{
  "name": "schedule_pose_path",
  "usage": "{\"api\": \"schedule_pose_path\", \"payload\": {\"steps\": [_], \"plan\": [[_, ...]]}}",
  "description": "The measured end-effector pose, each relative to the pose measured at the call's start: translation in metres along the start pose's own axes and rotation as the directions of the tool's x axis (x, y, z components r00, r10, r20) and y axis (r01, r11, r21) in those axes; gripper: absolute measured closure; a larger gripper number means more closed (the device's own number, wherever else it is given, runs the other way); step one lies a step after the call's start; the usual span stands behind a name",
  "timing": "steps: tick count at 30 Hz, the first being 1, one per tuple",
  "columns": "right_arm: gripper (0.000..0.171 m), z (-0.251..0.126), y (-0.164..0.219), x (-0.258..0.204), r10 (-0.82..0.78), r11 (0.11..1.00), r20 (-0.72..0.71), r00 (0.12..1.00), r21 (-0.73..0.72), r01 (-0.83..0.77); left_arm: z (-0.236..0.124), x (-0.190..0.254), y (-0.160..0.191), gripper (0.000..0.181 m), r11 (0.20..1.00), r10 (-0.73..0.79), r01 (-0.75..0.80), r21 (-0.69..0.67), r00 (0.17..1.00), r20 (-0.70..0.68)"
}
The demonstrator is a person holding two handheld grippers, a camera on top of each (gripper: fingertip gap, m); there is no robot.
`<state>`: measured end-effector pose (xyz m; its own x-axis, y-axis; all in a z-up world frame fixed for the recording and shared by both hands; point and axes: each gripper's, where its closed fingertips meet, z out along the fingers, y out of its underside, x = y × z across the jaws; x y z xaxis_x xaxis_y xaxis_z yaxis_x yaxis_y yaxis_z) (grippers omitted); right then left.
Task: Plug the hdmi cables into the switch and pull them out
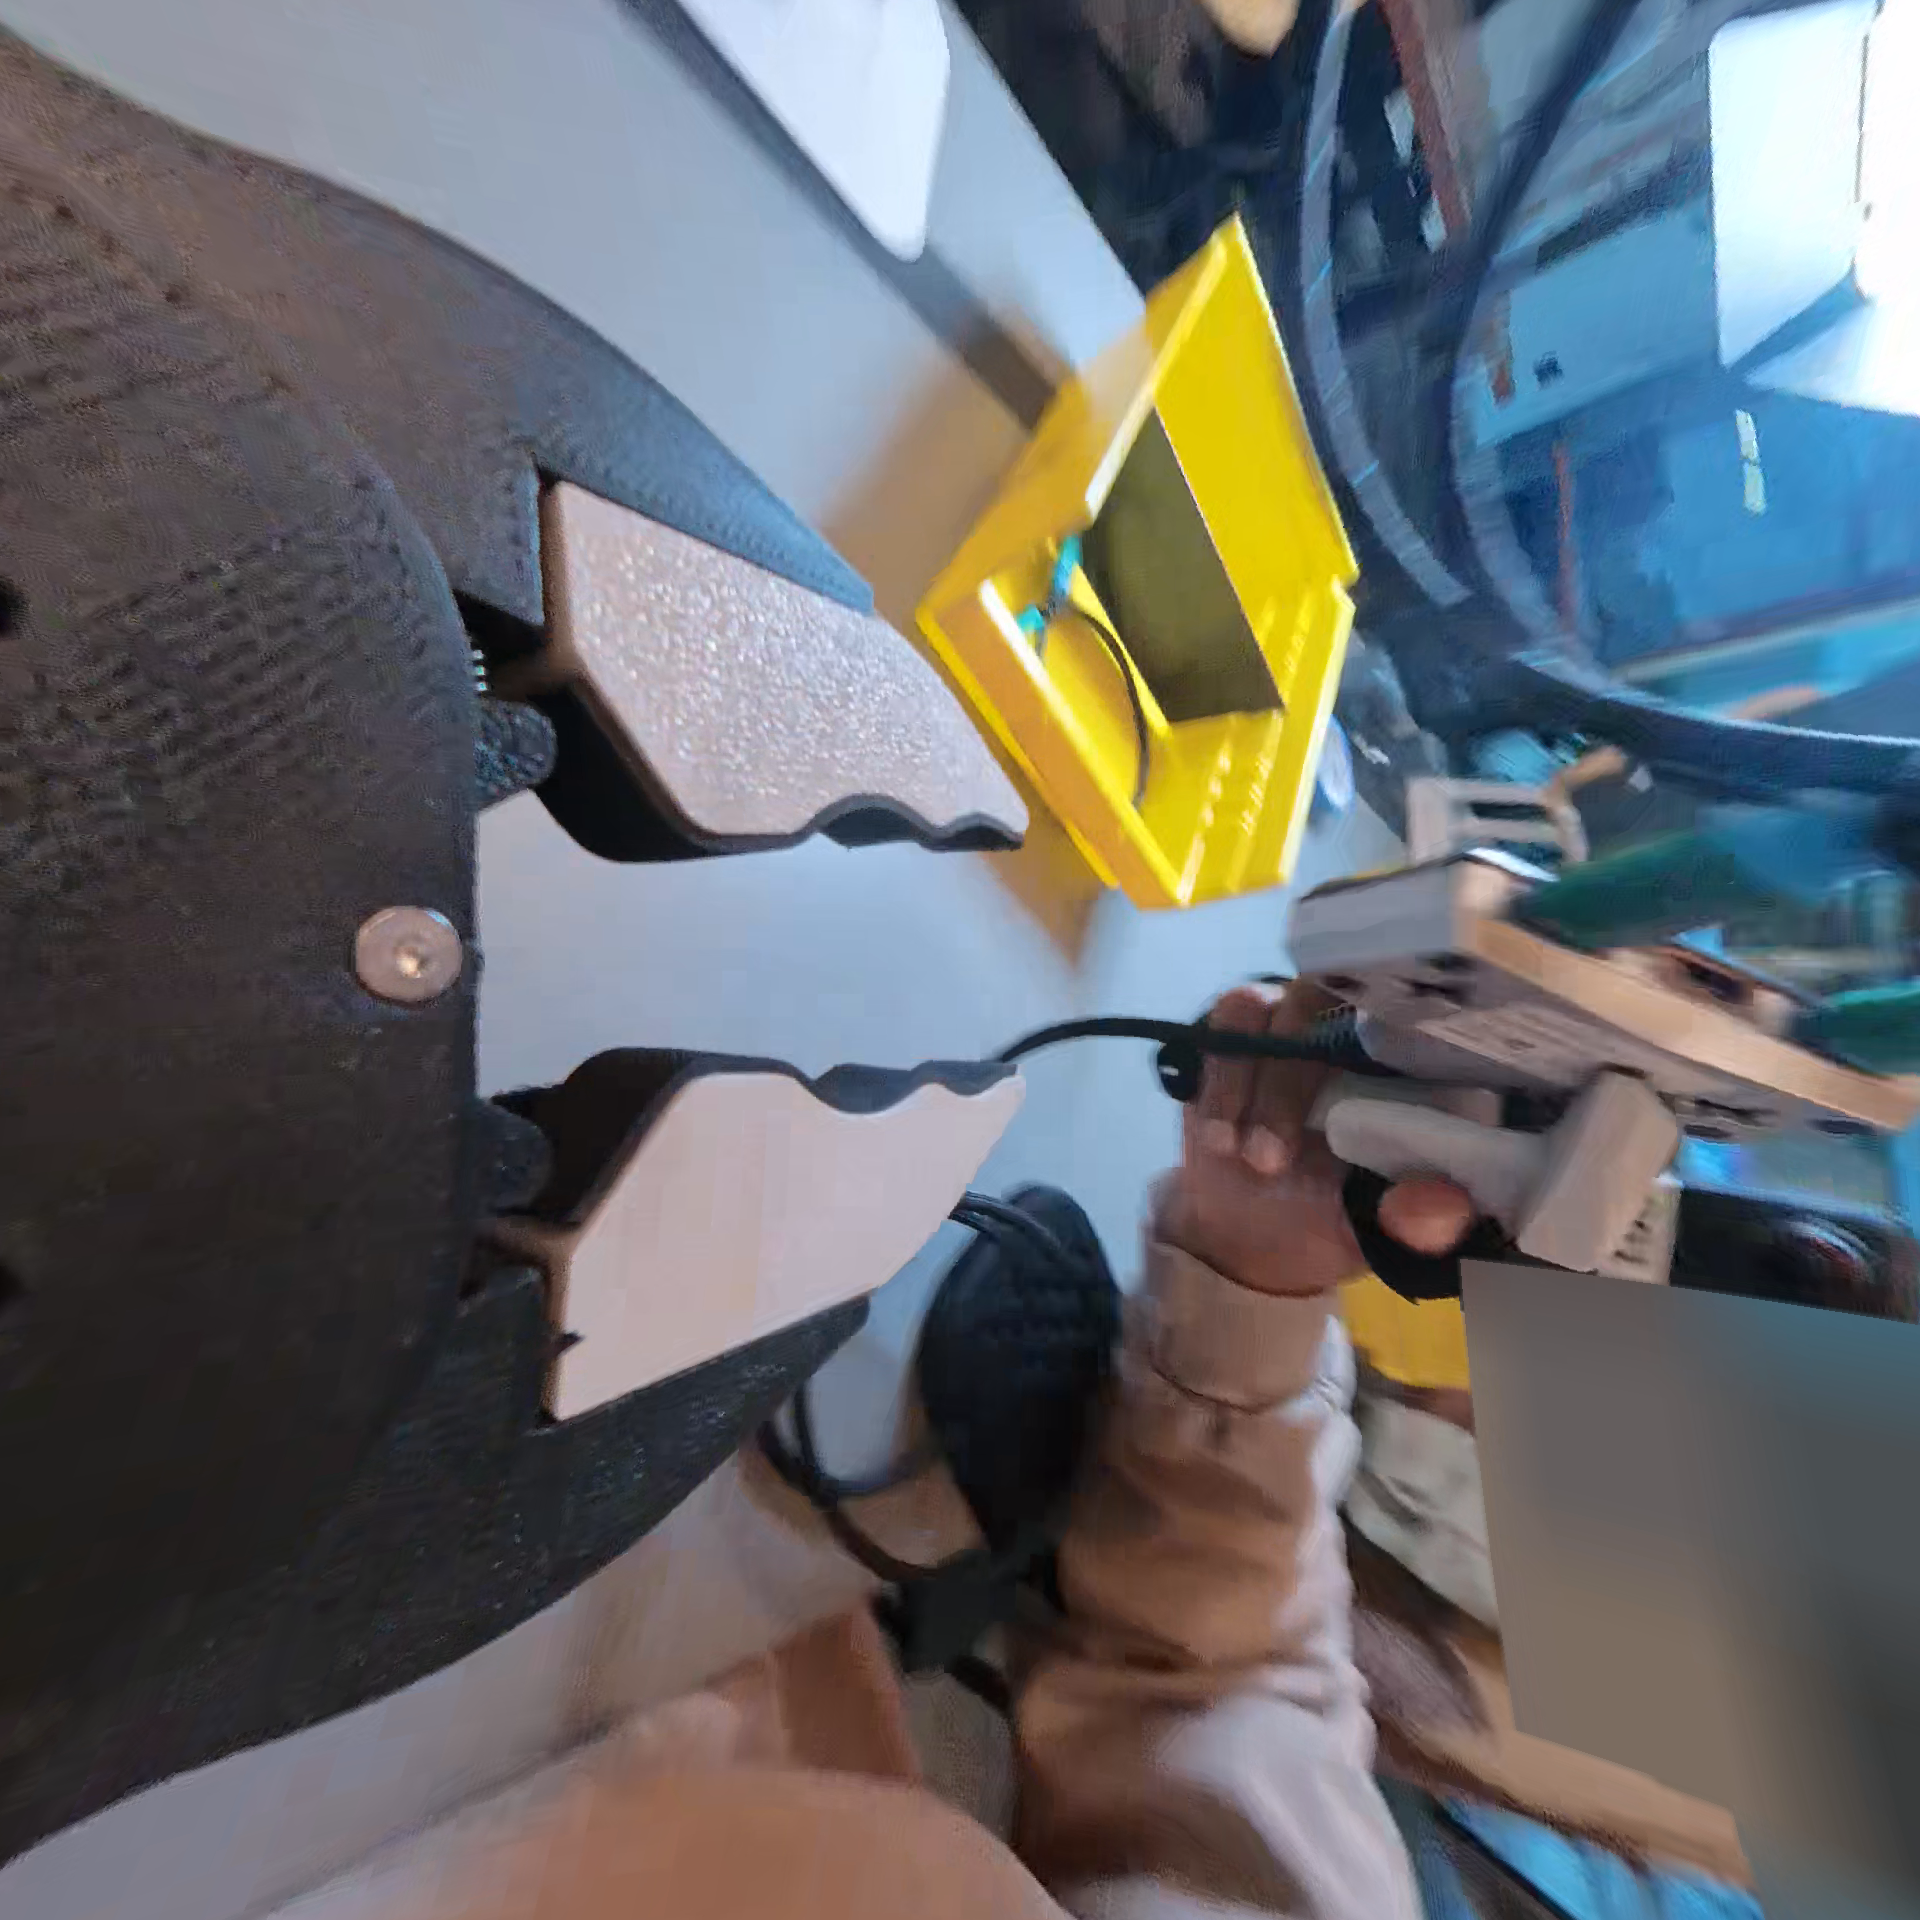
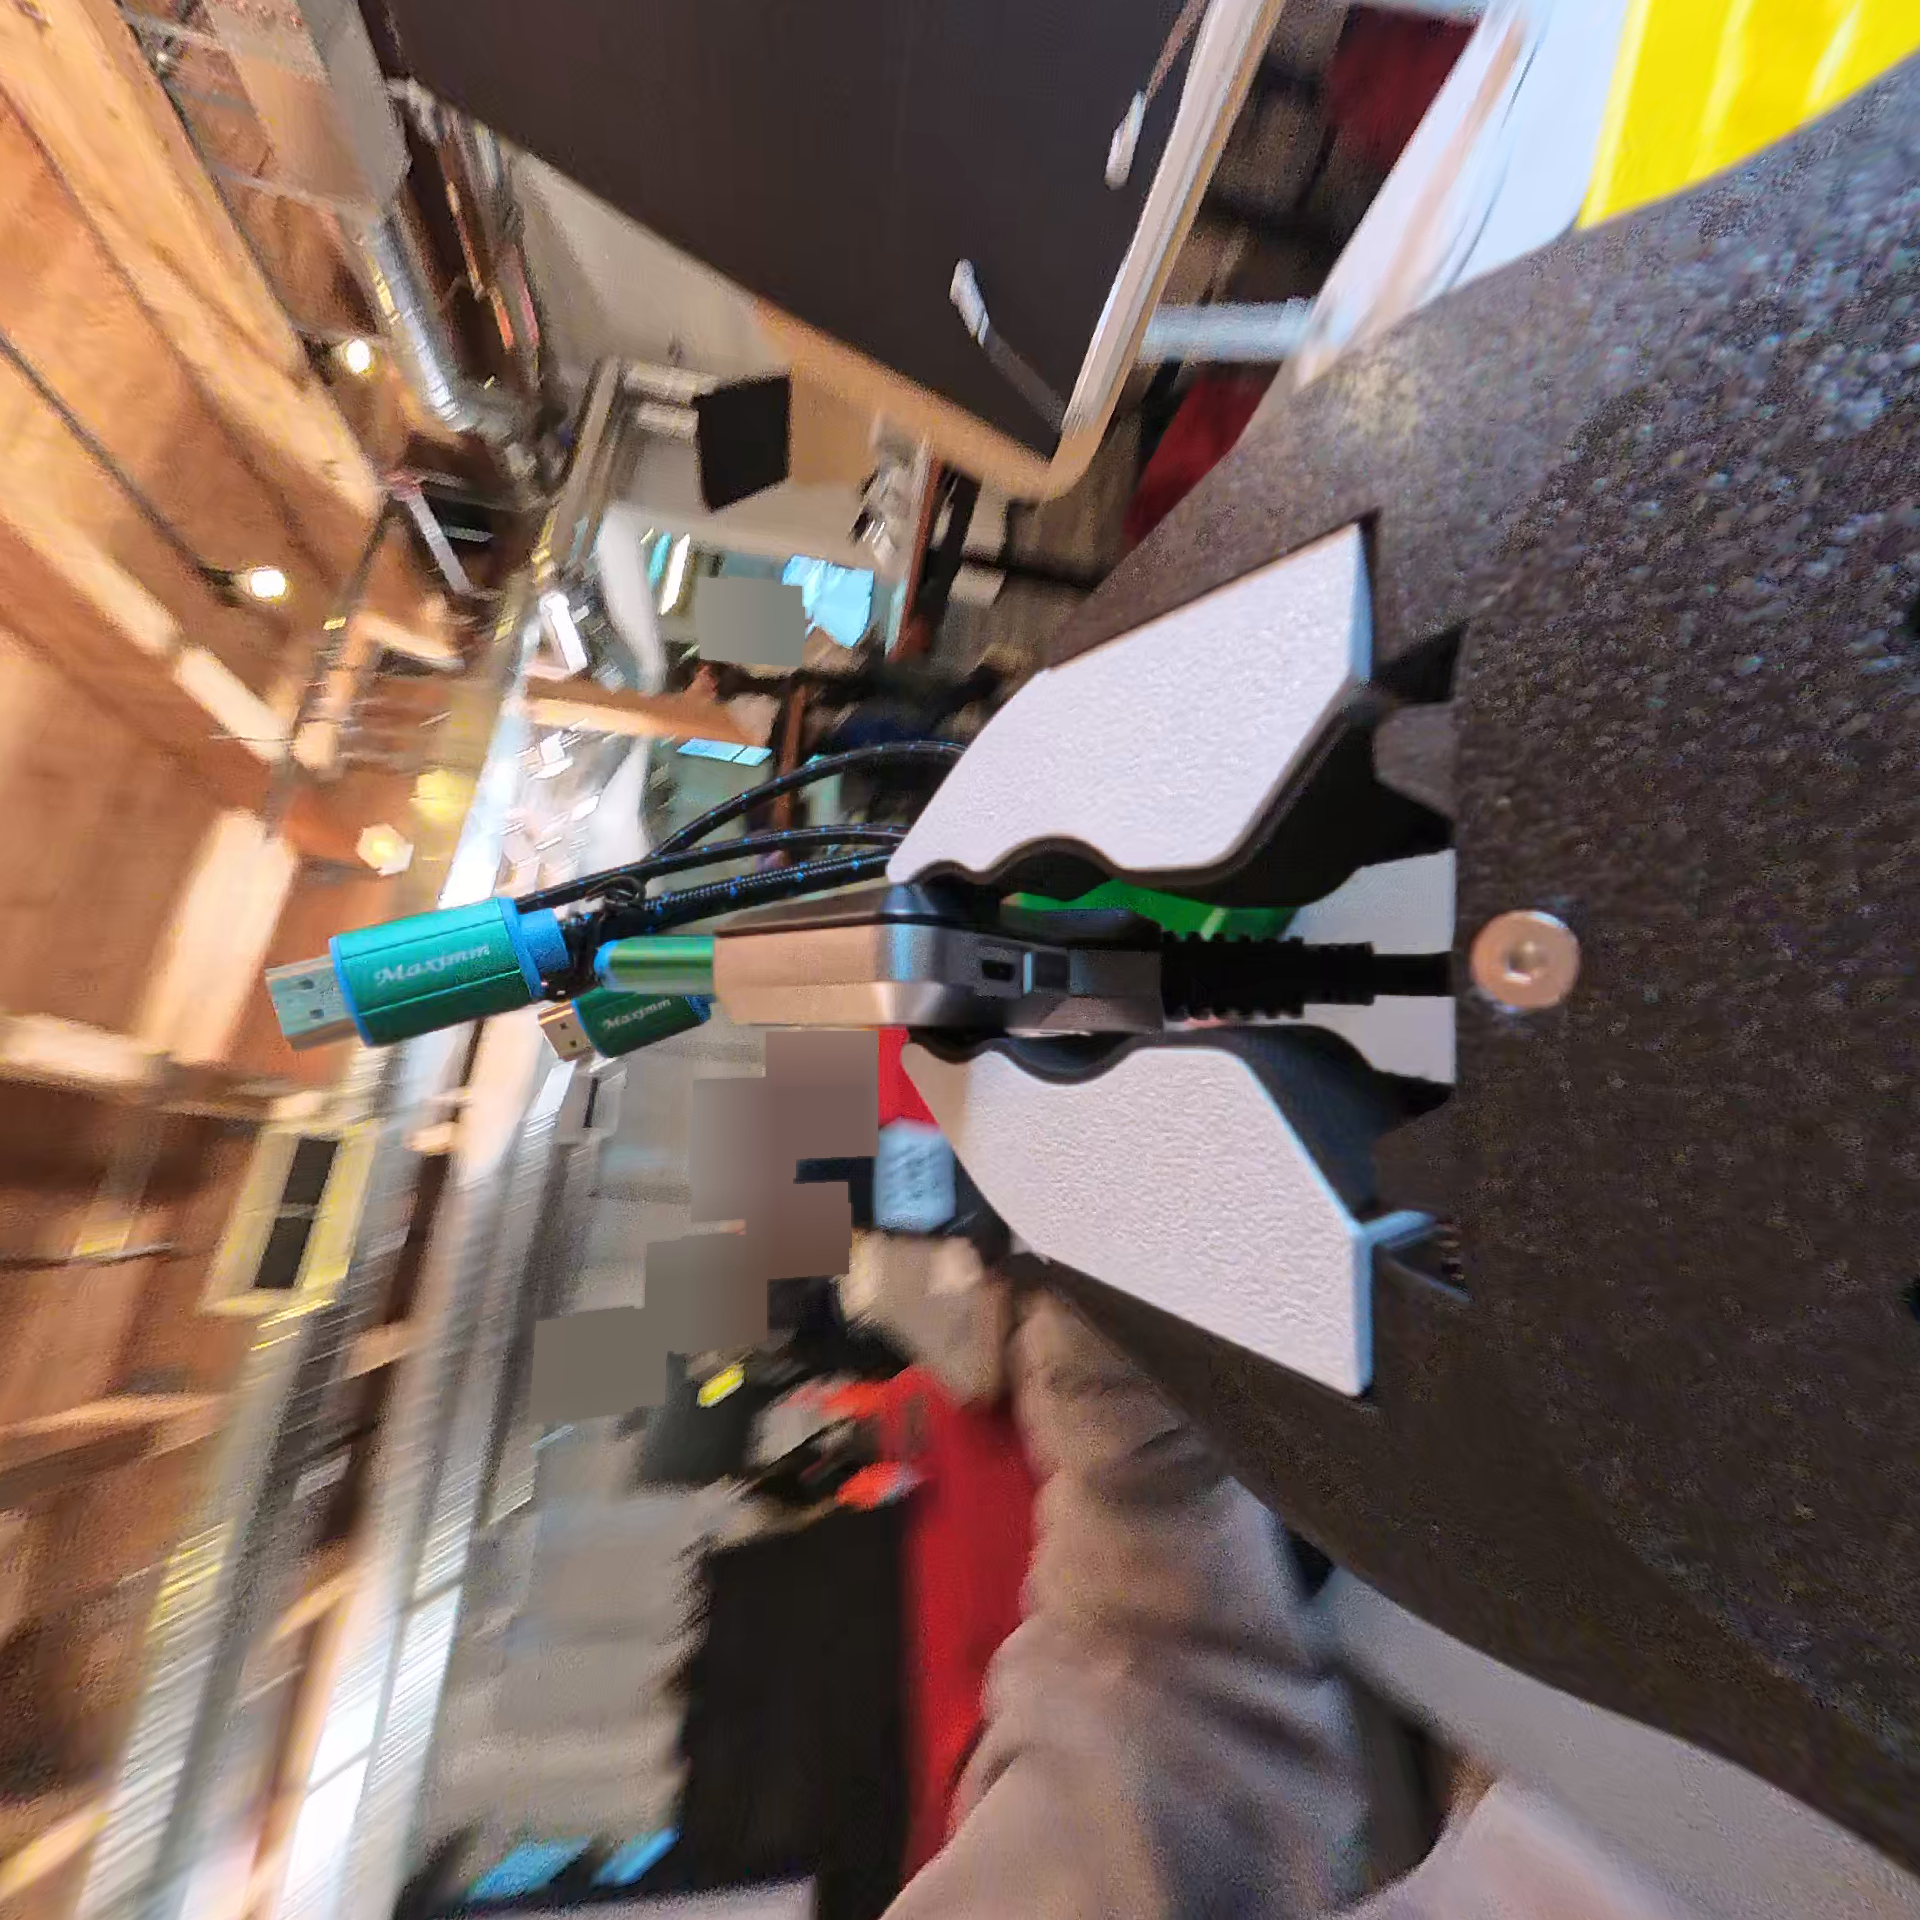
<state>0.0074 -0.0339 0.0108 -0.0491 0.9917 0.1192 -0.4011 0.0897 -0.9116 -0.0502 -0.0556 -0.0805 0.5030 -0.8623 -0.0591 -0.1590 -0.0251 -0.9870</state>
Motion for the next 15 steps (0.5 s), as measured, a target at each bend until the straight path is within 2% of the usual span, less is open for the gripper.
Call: {"api": "schedule_pose_path", "payload": {"steps": [2, 4, 6, 7, 8, 10, 12, 15], "plan": [[0.149, 0.006, -0.012, -0.012, 0.145, 0.979, 0.074, 0.987, 0.135, -0.154, 0.017, 0.013, -0.013, 0.134, 0.983, -0.065, 0.078, 0.168, 0.994, -0.083], [0.149, 0.011, -0.012, -0.022, 0.242, 0.943, 0.137, 0.96, 0.198, -0.266, 0.02, 0.026, -0.042, 0.133, 0.937, -0.086, 0.131, 0.325, 0.985, -0.15], [0.149, 0.018, 0.002, -0.029, 0.287, 0.933, 0.155, 0.945, 0.18, -0.313, 0.017, 0.033, -0.066, 0.135, 0.9, -0.044, 0.1, 0.423, 0.989, -0.141], [0.149, 0.021, 0.014, -0.031, 0.276, 0.945, 0.149, 0.949, 0.14, -0.297, 0.014, 0.034, -0.074, 0.149, 0.888, -0.022, 0.072, 0.455, 0.993, -0.115], [0.148, 0.022, 0.023, -0.031, 0.272, 0.95, 0.141, 0.952, 0.115, -0.289, 0.014, 0.027, -0.074, 0.157, 0.899, -0.023, 0.043, 0.435, 0.998, -0.05], [0.146, 0.024, 0.04, -0.024, 0.309, 0.948, 0.109, 0.945, 0.039, -0.315, 0.014, 0.018, -0.06, 0.158, 0.936, -0.004, 0.001, 0.351, 1.0, 0.01], [0.141, 0.022, 0.064, -0.009, 0.305, 0.949, 0.033, 0.952, -0.102, -0.3, 0.009, 0.003, -0.046, 0.159, 0.969, 0.036, -0.063, 0.239, 0.993, 0.116], [0.137, 0.007, 0.083, 0.021, 0.1, 0.955, -0.077, 0.992, -0.273, -0.117, -0.011, -0.027, -0.037, 0.159, 0.983, 0.156, -0.177, 0.045, 0.942, 0.296]]}}
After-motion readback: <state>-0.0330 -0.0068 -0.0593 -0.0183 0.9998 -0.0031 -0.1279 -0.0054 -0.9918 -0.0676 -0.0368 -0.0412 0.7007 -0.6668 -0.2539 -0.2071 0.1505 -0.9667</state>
